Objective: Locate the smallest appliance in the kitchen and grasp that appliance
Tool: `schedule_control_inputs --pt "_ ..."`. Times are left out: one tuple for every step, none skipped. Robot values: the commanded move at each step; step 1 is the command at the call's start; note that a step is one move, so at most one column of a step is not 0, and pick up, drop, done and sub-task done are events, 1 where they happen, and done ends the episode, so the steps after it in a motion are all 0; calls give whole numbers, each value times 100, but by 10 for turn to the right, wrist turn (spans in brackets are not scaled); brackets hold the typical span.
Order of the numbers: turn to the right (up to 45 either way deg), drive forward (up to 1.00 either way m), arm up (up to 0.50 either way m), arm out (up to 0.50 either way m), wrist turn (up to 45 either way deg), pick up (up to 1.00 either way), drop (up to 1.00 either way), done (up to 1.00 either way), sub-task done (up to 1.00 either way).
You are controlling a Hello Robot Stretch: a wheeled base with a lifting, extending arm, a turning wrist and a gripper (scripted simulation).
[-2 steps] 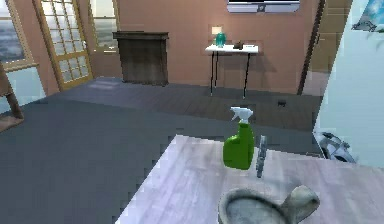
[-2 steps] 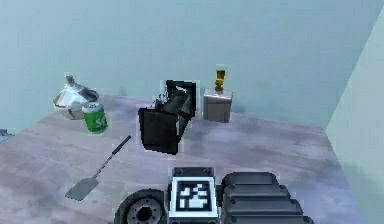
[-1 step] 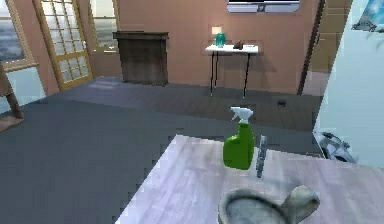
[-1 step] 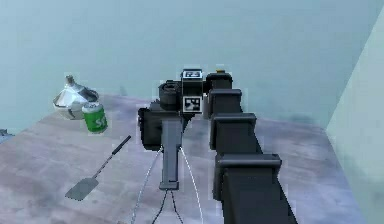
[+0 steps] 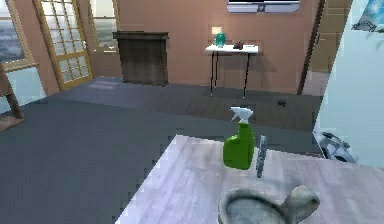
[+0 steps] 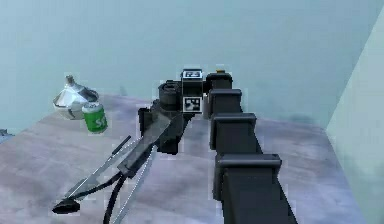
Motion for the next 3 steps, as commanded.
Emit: schedule_control_inputs --pt "0 0 0 0 450 0 0 0 0" --pt "0 0 0 0 450 0 0 0 0" --pt "0 0 0 0 360 0 0 0 0"
